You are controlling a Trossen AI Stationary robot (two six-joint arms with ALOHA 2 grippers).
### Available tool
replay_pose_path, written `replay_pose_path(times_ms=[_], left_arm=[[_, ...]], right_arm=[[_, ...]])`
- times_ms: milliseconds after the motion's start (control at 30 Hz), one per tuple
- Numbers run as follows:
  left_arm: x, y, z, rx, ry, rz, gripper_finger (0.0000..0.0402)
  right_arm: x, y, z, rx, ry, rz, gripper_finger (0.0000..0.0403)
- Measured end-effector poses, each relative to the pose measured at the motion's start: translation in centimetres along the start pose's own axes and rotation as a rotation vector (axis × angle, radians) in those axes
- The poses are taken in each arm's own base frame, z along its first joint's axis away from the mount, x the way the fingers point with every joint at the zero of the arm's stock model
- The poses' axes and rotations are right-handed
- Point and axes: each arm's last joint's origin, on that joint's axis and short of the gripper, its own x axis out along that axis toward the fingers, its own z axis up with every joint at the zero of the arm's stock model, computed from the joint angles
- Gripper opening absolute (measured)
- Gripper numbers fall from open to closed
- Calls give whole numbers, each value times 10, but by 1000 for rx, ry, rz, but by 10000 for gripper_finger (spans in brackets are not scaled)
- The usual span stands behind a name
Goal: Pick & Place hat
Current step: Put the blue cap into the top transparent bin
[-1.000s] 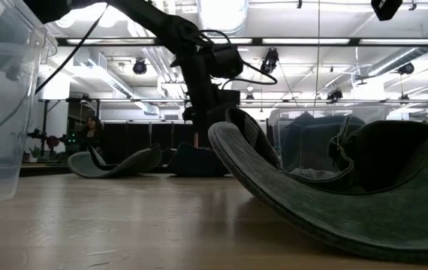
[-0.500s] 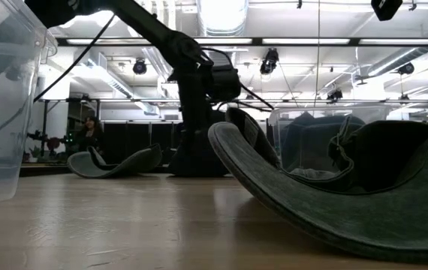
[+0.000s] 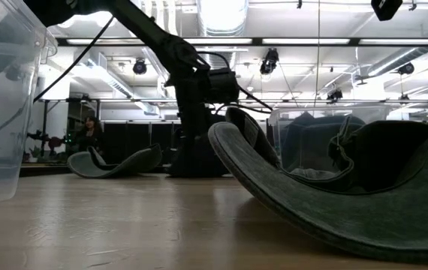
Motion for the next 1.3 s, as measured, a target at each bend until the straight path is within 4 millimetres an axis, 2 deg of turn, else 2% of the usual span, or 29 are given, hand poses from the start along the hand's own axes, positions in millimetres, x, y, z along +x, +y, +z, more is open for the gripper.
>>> replay_pose_path(times_ms=[167, 200, 300, 467, 633, 867, 1100, 1200, 1300], left_arm=[[-1, 0, 1, -11, -8, 9, 31], [-1, 1, 2, -9, -9, 20, 16], [-7, 3, 3, 13, -12, 40, 6], [-45, 9, 6, 51, -45, 98, 2], [-101, 18, 7, 65, -158, 142, 2], [-200, 31, -9, 80, -421, 142, 1], [-298, 44, -46, 122, -779, -155, 1], [-330, 48, -61, 133, -922, -298, 0], [-353, 50, -73, 166, -1038, -457, 0]], right_arm=[[0, 0, 0, -1, 0, 0, 8], [0, 0, 0, 0, 0, 0, 8], [0, 0, 0, 0, 0, 0, 8], [0, 0, 0, 2, 0, 0, 8], [0, 0, 0, 0, 0, 0, 8], [0, 0, 0, -1, -1, 0, 8], [0, 0, 0, -2, -1, 1, 9], [0, 0, 0, -2, -1, 1, 8], [0, 0, 0, -2, -1, 1, 8]])
